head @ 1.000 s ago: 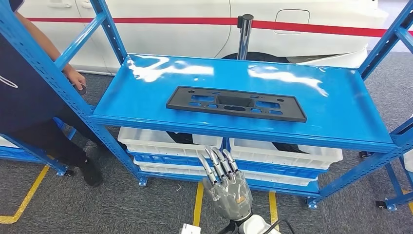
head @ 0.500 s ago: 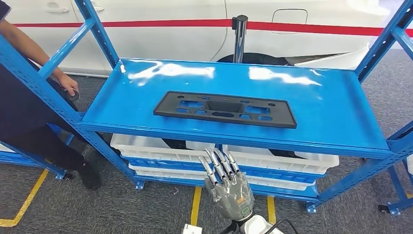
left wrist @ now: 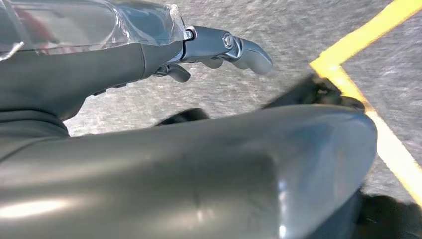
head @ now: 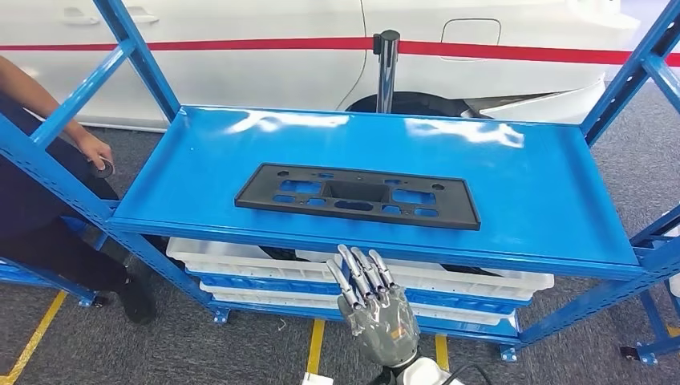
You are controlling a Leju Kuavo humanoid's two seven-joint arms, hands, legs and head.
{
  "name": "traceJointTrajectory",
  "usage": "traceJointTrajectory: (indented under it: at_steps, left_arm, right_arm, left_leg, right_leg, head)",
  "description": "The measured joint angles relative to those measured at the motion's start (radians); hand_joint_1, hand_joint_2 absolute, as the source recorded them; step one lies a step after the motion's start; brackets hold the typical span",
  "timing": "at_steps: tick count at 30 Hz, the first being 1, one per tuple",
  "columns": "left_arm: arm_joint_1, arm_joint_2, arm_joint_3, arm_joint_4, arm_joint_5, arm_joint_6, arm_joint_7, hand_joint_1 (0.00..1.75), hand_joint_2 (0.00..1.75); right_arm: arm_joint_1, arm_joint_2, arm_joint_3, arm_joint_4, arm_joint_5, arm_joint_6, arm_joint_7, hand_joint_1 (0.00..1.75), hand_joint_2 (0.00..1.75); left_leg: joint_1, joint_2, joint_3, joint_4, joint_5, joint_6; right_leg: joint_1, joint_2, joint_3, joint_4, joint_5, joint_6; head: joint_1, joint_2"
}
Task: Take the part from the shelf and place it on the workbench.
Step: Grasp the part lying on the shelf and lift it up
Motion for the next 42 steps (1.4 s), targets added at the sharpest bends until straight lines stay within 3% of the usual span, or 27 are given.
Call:
traceJointTrajectory:
  at_steps: [3, 4, 9, 14, 16, 18, 20, 21, 22, 23, 25, 26, 27, 29, 32, 33, 35, 36, 37, 38, 39, 40, 42]
  left_arm:
    - [-0.001, 0.001, 0.000, 0.000, -0.004, -0.003, -0.003, 0.00, 0.00]
    - [-0.003, 0.001, 0.000, 0.000, -0.004, -0.004, -0.004, 0.00, 0.00]
    - [-0.005, 0.001, 0.000, 0.000, -0.005, -0.008, -0.012, 0.00, 0.00]
    - [-0.006, 0.001, 0.000, 0.000, -0.005, -0.008, -0.013, 0.00, 0.00]
    - [-0.006, 0.000, 0.000, 0.000, -0.005, -0.008, -0.013, 0.00, 0.00]
    - [-0.006, -0.002, 0.000, 0.000, -0.005, -0.008, -0.013, 0.00, 0.00]
    - [-0.007, -0.003, 0.000, 0.000, -0.006, -0.009, -0.013, 0.00, 0.00]
    - [-0.007, -0.003, 0.000, 0.000, -0.006, -0.009, -0.013, 0.00, 0.00]
    - [-0.007, -0.004, 0.000, 0.000, -0.006, -0.010, -0.013, 0.00, 0.00]
    - [-0.006, -0.005, 0.000, 0.000, -0.006, -0.010, -0.013, 0.00, 0.00]
    - [-0.006, -0.006, 0.000, 0.000, -0.006, -0.011, -0.013, 0.00, 0.00]
    - [-0.006, -0.007, 0.000, 0.000, -0.006, -0.011, -0.013, 0.00, 0.00]
    - [-0.007, -0.006, 0.000, 0.000, -0.007, -0.011, -0.014, 0.00, 0.00]
    - [-0.008, -0.006, 0.000, 0.000, -0.008, -0.011, -0.014, 0.00, 0.00]
    - [-0.009, -0.007, 0.000, 0.000, -0.008, -0.011, -0.014, 0.00, 0.00]
    - [-0.009, -0.007, 0.000, 0.000, -0.008, -0.011, -0.014, 0.00, 0.00]
    - [-0.009, -0.007, 0.000, 0.000, -0.008, -0.011, -0.014, 0.00, 0.00]
    - [-0.008, -0.007, 0.000, 0.000, -0.009, -0.011, -0.014, 0.00, 0.00]
    - [-0.006, -0.007, 0.000, 0.000, -0.009, -0.011, -0.014, 0.00, 0.00]
    - [-0.005, -0.008, 0.000, 0.000, -0.009, -0.011, -0.014, 0.00, 0.00]
    - [-0.006, -0.008, 0.000, 0.000, -0.009, -0.011, -0.014, 0.00, 0.00]
    - [-0.006, -0.007, 0.000, 0.000, -0.009, -0.011, -0.014, 0.00, 0.00]
    - [-0.009, -0.003, 0.000, 0.001, -0.009, -0.011, -0.015, 0.00, 0.00]
  right_arm:
    - [0.003, -0.001, 0.002, -0.003, 0.011, 0.000, 0.000, 0.00, 1.75]
    - [0.003, -0.002, 0.002, -0.004, 0.014, 0.001, 0.000, 0.00, 1.75]
    - [0.003, -0.004, 0.003, -0.008, 0.020, 0.001, 0.001, 0.00, 1.75]
    - [0.004, -0.007, 0.004, -0.010, 0.021, 0.001, 0.002, 0.00, 1.75]
    - [0.004, -0.007, 0.004, -0.014, 0.021, 0.001, 0.002, 0.00, 1.75]
    - [0.005, -0.009, 0.004, -0.016, 0.024, 0.002, 0.002, 0.00, 1.75]
    - [0.005, -0.010, 0.004, -0.017, 0.027, 0.003, 0.002, 0.00, 1.75]
    - [0.006, -0.012, 0.004, -0.017, 0.027, 0.004, 0.002, 0.00, 1.75]
    - [0.006, -0.013, 0.005, -0.017, 0.027, 0.005, 0.002, 0.00, 1.75]
    - [0.007, -0.014, 0.005, -0.017, 0.027, 0.005, 0.002, 0.00, 1.75]
    - [0.008, -0.016, 0.006, -0.017, 0.028, 0.006, 0.002, 0.00, 1.75]
    - [0.008, -0.016, 0.006, -0.017, 0.028, 0.007, 0.001, 0.00, 1.75]
    - [0.007, -0.017, 0.006, -0.018, 0.029, 0.008, 0.001, 0.00, 1.75]
    - [0.007, -0.017, 0.007, -0.019, 0.029, 0.011, 0.001, 0.00, 1.75]
    - [0.006, -0.017, 0.007, -0.019, 0.029, 0.012, 0.001, 0.00, 1.75]
    - [0.006, -0.017, 0.007, -0.019, 0.029, 0.012, 0.001, 0.00, 1.75]
    - [0.007, -0.018, 0.007, -0.019, 0.029, 0.013, 0.001, 0.00, 1.75]
    - [0.008, -0.018, 0.007, -0.019, 0.029, 0.014, 0.001, 0.00, 1.75]
    - [0.009, -0.017, 0.008, -0.019, 0.029, 0.014, 0.001, 0.00, 1.75]
    - [0.009, -0.017, 0.008, -0.019, 0.029, 0.015, 0.001, 0.00, 1.75]
    - [0.008, -0.017, 0.008, -0.019, 0.029, 0.015, 0.001, 0.00, 1.75]
    - [0.008, -0.017, 0.008, -0.019, 0.029, 0.015, 0.001, 0.00, 1.75]
    - [0.007, -0.018, 0.008, -0.019, 0.029, 0.015, 0.001, 0.00, 1.75]
  left_leg:
    - [0.003, -0.002, 0.005, -0.012, -0.006, -0.028]
    - [0.002, -0.002, 0.005, -0.012, -0.008, -0.030]
    - [0.000, -0.003, 0.005, -0.009, -0.016, -0.029]
    - [-0.005, -0.002, 0.006, -0.007, -0.021, -0.020]
    - [0.005, -0.001, 0.017, -0.023, -0.018, -0.013]
    - [0.016, 0.001, 0.031, -0.038, -0.014, -0.008]
    - [0.019, 0.003, 0.035, -0.040, -0.015, -0.007]
    - [0.021, 0.003, 0.036, -0.040, -0.017, -0.008]
    - [0.023, 0.002, 0.038, -0.040, -0.018, -0.011]
    - [0.027, 0.001, 0.041, -0.039, -0.021, -0.015]
    - [0.035, 0.000, 0.049, -0.036, -0.028, -0.030]
    - [0.036, -0.001, 0.052, -0.032, -0.034, -0.040]
    - [0.035, -0.001, 0.053, -0.030, -0.038, -0.049]
    - [0.033, 0.000, 0.057, -0.031, -0.043, -0.061]
    - [0.040, 0.000, 0.048, -0.003, -0.060, -0.069]
    - [0.041, 0.001, 0.025, 0.046, -0.081, -0.071]
    - [0.039, 0.001, -0.053, 0.195, -0.135, -0.073]
    - [0.038, 0.001, -0.094, 0.262, -0.152, -0.072]
    - [0.036, 0.001, -0.119, 0.293, -0.149, -0.069]
    - [0.035, 0.000, -0.125, 0.282, -0.126, -0.064]
    - [0.031, 0.000, -0.108, 0.227, -0.083, -0.054]
    - [0.023, 0.000, -0.080, 0.147, -0.035, -0.037]
    - [0.007, 0.001, -0.025, 0.025, 0.015, 0.003]
  right_leg:
    - [0.001, -0.005, 0.002, -0.003, -0.001, 0.002]
    - [0.000, -0.006, 0.003, -0.006, -0.002, 0.004]
    - [-0.005, -0.006, 0.007, -0.014, -0.006, 0.010]
    - [-0.009, -0.006, 0.011, -0.021, -0.005, 0.020]
    - [-0.006, -0.008, 0.014, -0.014, -0.011, 0.027]
    - [-0.004, -0.011, -0.018, 0.060, -0.050, 0.035]
    - [-0.006, -0.013, -0.096, 0.196, -0.107, 0.040]
    - [-0.008, -0.013, -0.131, 0.248, -0.118, 0.043]
    - [-0.012, -0.014, -0.150, 0.265, -0.108, 0.046]
    - [-0.016, -0.016, -0.148, 0.240, -0.076, 0.050]
    - [-0.024, -0.021, -0.097, 0.105, 0.008, 0.062]
    - [-0.026, -0.020, -0.073, 0.046, 0.037, 0.062]
    - [-0.027, -0.020, -0.059, 0.011, 0.050, 0.057]
    - [-0.021, -0.015, -0.057, 0.001, 0.049, 0.036]
    - [-0.019, -0.014, -0.048, 0.001, 0.045, 0.011]
    - [-0.019, -0.014, -0.042, 0.000, 0.043, 0.005]
    - [-0.017, -0.011, -0.033, 0.000, 0.034, -0.008]
    - [-0.015, -0.008, -0.028, 0.000, 0.029, -0.014]
    - [-0.013, -0.004, -0.021, 0.000, 0.022, -0.018]
    - [-0.011, -0.002, -0.011, 0.000, 0.015, -0.021]
    - [-0.006, 0.001, 0.001, -0.001, 0.006, -0.022]
    - [-0.003, 0.003, 0.013, -0.003, -0.003, -0.023]
    - [0.001, 0.003, 0.030, -0.009, -0.019, -0.018]
  head:
    - [0.000, 0.000]
    - [0.000, 0.000]
    - [0.000, 0.000]
    - [0.000, 0.000]
    - [0.000, 0.000]
    - [0.000, 0.000]
    - [0.001, 0.000]
    - [0.001, 0.000]
    - [0.001, 0.000]
    - [0.001, 0.000]
    - [0.001, 0.000]
    - [0.001, 0.000]
    - [0.000, 0.000]
    - [-0.001, 0.000]
    - [-0.002, 0.000]
    - [-0.003, 0.000]
    - [-0.004, 0.000]
    - [-0.004, 0.000]
    - [-0.004, 0.000]
    - [-0.005, 0.000]
    - [-0.005, 0.000]
    - [-0.005, 0.000]
    - [0.000, 0.000]
